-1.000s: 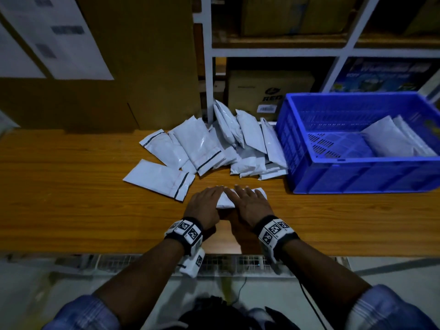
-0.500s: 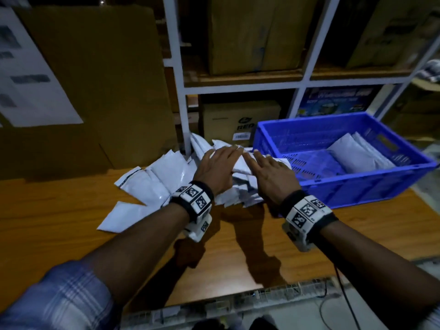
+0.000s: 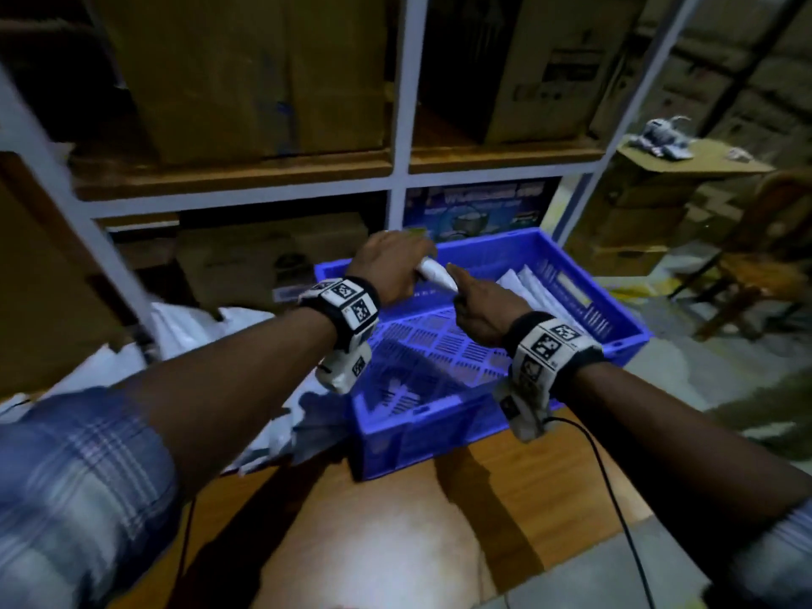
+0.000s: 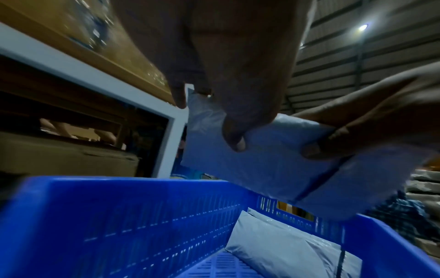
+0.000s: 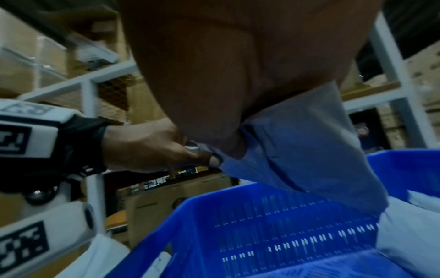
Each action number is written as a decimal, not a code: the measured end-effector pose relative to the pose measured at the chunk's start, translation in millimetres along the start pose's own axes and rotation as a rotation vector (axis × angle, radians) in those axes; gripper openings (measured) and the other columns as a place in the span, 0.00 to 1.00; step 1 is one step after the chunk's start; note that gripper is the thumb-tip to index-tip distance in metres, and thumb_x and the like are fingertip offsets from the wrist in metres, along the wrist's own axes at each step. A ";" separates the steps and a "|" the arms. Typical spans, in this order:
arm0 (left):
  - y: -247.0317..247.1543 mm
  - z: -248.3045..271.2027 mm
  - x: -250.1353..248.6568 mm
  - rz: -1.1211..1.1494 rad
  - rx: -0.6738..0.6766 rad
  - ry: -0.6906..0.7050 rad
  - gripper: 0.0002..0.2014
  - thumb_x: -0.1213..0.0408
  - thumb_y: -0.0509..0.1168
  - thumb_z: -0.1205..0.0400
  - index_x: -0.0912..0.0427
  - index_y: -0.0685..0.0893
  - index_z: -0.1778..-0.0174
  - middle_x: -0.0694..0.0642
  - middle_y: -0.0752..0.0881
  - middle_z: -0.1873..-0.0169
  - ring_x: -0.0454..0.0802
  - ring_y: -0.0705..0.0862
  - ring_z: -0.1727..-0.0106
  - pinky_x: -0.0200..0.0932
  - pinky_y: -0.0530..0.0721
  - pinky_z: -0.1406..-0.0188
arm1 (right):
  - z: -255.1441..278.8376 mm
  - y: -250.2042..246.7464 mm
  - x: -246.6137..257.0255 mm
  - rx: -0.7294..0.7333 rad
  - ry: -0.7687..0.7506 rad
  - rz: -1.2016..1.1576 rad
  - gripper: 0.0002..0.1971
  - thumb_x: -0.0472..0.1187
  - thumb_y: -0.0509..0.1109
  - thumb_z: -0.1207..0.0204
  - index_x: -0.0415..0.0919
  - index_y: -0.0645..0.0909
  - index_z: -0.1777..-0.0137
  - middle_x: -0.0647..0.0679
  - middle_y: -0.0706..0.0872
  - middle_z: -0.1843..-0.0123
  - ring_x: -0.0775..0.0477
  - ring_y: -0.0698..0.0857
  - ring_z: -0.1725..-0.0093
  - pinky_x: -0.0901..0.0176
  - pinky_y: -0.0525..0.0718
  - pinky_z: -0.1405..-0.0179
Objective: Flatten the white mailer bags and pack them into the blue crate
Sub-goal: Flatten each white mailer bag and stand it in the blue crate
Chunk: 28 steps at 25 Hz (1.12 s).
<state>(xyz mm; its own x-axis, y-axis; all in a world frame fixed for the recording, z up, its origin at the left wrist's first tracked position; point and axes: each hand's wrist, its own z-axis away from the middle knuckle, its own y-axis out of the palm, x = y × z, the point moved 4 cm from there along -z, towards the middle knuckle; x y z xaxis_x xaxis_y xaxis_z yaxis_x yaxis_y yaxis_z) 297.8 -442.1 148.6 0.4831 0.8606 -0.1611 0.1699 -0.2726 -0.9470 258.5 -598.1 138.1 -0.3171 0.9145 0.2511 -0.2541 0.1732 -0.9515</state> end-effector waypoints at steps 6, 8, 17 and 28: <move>90.4 -113.2 -40.8 -0.058 0.255 0.114 0.16 0.66 0.69 0.26 0.47 0.89 0.43 0.50 0.88 0.43 0.59 0.82 0.36 0.57 0.82 0.43 | -45.7 4.8 -107.7 0.136 0.114 -0.157 0.27 0.38 0.65 0.19 0.35 0.64 0.22 0.36 0.81 0.34 0.38 0.80 0.33 0.56 0.72 0.43; 126.3 -133.2 -50.3 -0.071 0.347 0.115 0.16 0.65 0.69 0.24 0.46 0.88 0.42 0.53 0.87 0.42 0.61 0.82 0.36 0.56 0.83 0.44 | -57.0 9.1 -132.1 0.225 0.117 -0.161 0.31 0.39 0.67 0.18 0.35 0.59 0.18 0.37 0.77 0.28 0.39 0.77 0.29 0.57 0.71 0.38; 232.7 -192.6 -70.9 0.001 0.629 0.001 0.12 0.63 0.66 0.18 0.59 0.86 0.41 0.63 0.84 0.38 0.63 0.83 0.36 0.46 0.78 0.46 | -99.1 14.6 -198.3 0.309 0.109 -0.221 0.14 0.41 0.64 0.15 0.35 0.81 0.35 0.43 0.85 0.42 0.48 0.80 0.44 0.70 0.67 0.60; 230.4 -190.7 -62.0 0.117 0.362 0.002 0.18 0.63 0.75 0.27 0.54 0.78 0.44 0.54 0.78 0.42 0.57 0.77 0.42 0.50 0.75 0.54 | -115.0 45.6 -204.1 0.679 0.086 -0.091 0.24 0.54 0.60 0.14 0.39 0.75 0.25 0.42 0.78 0.26 0.43 0.76 0.27 0.54 0.68 0.24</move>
<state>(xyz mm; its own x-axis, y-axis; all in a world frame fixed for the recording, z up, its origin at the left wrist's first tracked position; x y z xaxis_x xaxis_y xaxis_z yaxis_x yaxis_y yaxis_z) 470.8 -640.3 -6.6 0.4834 0.8315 -0.2738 -0.2012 -0.1988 -0.9592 416.7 -734.9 23.1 -0.2010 0.9378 0.2830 -0.8012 0.0089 -0.5984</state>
